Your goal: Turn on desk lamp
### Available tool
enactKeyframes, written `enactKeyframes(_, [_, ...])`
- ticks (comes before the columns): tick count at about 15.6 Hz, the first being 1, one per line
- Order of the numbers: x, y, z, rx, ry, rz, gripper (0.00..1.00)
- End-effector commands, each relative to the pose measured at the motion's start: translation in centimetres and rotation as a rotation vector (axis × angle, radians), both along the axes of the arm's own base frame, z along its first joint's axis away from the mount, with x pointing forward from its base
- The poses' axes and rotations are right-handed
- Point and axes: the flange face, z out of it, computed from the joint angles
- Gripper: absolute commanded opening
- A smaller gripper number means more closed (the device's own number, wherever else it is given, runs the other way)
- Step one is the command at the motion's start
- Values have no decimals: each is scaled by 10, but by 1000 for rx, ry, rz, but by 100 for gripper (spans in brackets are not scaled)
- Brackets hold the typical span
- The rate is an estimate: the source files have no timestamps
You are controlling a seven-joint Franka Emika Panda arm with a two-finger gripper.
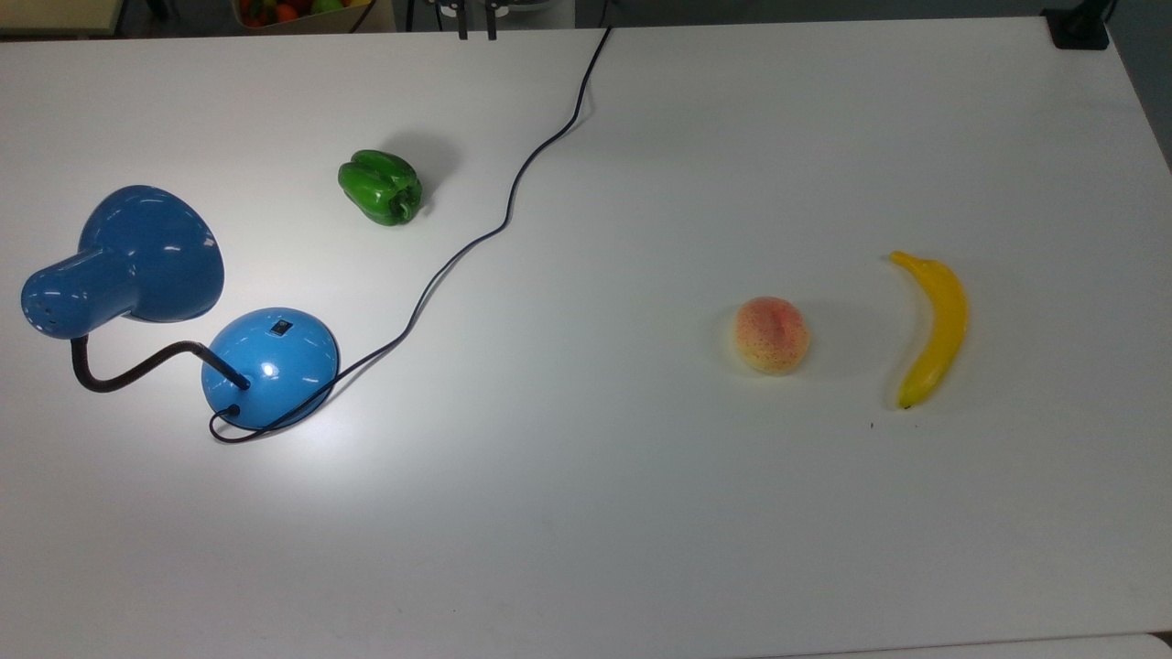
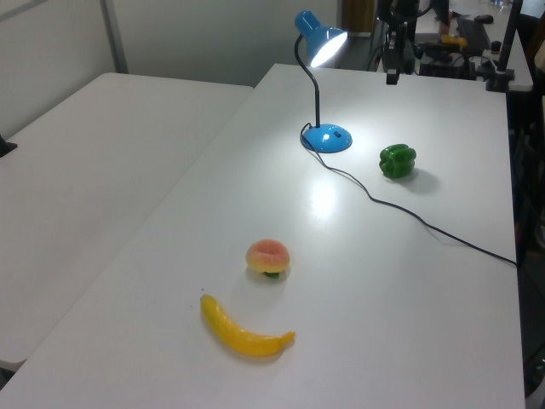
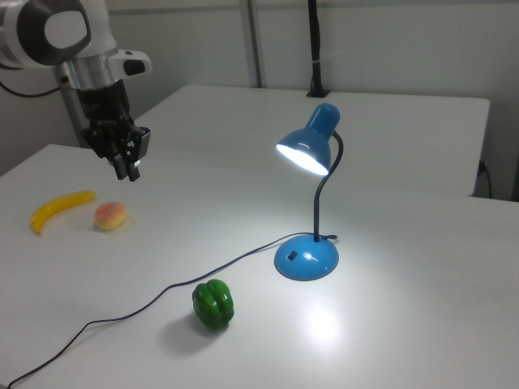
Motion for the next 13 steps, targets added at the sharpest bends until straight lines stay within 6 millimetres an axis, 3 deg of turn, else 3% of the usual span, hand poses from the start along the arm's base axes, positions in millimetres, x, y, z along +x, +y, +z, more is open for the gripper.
enactKeyframes(1, [-4,4,5,-2,16,18,100])
enactKeyframes(13, [-5,4,32,2,-34,-46,100])
